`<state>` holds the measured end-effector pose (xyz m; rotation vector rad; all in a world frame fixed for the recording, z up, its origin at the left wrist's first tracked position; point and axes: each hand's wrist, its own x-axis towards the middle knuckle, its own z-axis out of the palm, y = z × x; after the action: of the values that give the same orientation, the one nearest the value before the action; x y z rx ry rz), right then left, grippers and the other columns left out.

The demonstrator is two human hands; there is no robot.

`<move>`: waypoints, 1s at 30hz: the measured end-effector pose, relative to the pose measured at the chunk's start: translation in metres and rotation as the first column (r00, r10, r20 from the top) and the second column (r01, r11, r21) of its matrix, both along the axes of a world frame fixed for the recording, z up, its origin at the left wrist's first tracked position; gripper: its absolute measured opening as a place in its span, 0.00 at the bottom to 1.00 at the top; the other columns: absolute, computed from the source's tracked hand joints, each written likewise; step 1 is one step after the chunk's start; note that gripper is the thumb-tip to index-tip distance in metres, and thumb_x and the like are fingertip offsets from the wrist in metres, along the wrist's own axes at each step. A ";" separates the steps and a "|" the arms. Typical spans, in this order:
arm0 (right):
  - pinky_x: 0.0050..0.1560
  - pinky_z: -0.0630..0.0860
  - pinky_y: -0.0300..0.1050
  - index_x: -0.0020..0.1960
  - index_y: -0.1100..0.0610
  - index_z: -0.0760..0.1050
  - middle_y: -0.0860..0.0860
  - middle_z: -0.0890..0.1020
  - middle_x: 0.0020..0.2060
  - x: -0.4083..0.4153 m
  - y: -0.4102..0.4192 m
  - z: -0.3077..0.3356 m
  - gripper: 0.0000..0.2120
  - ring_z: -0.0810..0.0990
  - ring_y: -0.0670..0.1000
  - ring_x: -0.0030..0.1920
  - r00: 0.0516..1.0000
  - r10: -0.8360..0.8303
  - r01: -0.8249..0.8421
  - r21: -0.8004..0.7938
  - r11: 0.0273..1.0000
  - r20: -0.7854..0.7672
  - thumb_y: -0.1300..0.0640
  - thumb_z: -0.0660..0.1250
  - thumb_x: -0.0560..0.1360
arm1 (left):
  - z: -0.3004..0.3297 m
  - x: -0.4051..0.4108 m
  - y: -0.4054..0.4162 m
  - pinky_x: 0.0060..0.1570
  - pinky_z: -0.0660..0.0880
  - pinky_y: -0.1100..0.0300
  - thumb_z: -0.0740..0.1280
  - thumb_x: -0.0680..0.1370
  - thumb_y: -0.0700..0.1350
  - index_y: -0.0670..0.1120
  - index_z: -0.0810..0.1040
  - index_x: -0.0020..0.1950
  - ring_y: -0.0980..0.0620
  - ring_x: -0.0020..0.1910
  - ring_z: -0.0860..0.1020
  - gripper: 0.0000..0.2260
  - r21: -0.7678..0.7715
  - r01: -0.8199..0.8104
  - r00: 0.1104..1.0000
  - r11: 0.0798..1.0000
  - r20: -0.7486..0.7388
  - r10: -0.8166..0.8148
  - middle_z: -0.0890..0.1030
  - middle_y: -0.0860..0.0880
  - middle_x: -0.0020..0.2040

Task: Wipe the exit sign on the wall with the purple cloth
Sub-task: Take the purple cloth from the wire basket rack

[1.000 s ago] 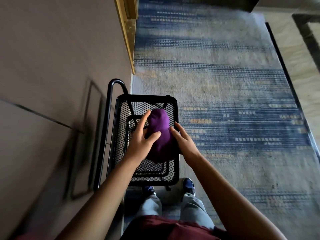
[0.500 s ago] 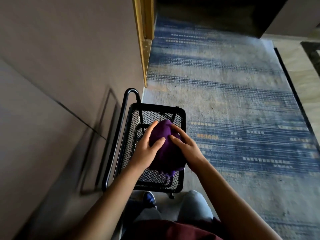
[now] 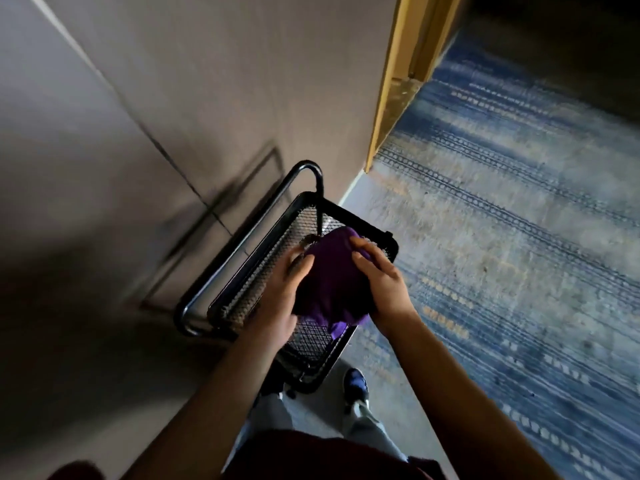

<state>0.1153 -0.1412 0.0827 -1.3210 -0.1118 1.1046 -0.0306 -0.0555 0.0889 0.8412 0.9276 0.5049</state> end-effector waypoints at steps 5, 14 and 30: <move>0.61 0.81 0.59 0.62 0.46 0.83 0.60 0.84 0.61 0.008 0.000 -0.002 0.23 0.83 0.62 0.62 0.983 0.166 -0.168 -0.016 0.986 -0.073 0.63 0.63 0.73 | -0.006 -0.009 -0.032 0.55 0.82 0.54 0.70 0.79 0.40 0.54 0.79 0.66 0.47 0.61 0.84 0.17 -0.011 -0.118 0.991 0.993 -0.066 0.117 0.85 0.46 0.62; 0.57 0.79 0.51 0.68 0.57 0.76 0.61 0.82 0.63 -0.025 0.014 -0.007 0.21 0.81 0.57 0.59 0.804 0.564 -0.545 -0.149 0.825 0.189 0.66 0.68 0.75 | 0.026 -0.074 -0.065 0.64 0.77 0.60 0.73 0.73 0.46 0.76 0.76 0.61 0.57 0.66 0.79 0.26 0.296 -0.278 0.913 0.914 -0.213 0.347 0.79 0.53 0.69; 0.70 0.75 0.56 0.64 0.46 0.82 0.56 0.83 0.65 -0.246 -0.014 0.030 0.16 0.83 0.55 0.64 0.324 0.946 -0.929 -0.182 0.321 0.016 0.44 0.70 0.78 | 0.067 -0.288 -0.186 0.57 0.81 0.59 0.71 0.79 0.42 0.63 0.74 0.73 0.54 0.62 0.83 0.26 0.355 -0.521 0.814 0.776 -0.066 0.577 0.82 0.53 0.65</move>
<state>-0.1311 -0.1556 0.1124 -1.4440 -1.0643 2.0629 -0.3181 -0.2413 0.1554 0.9094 1.2837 1.1386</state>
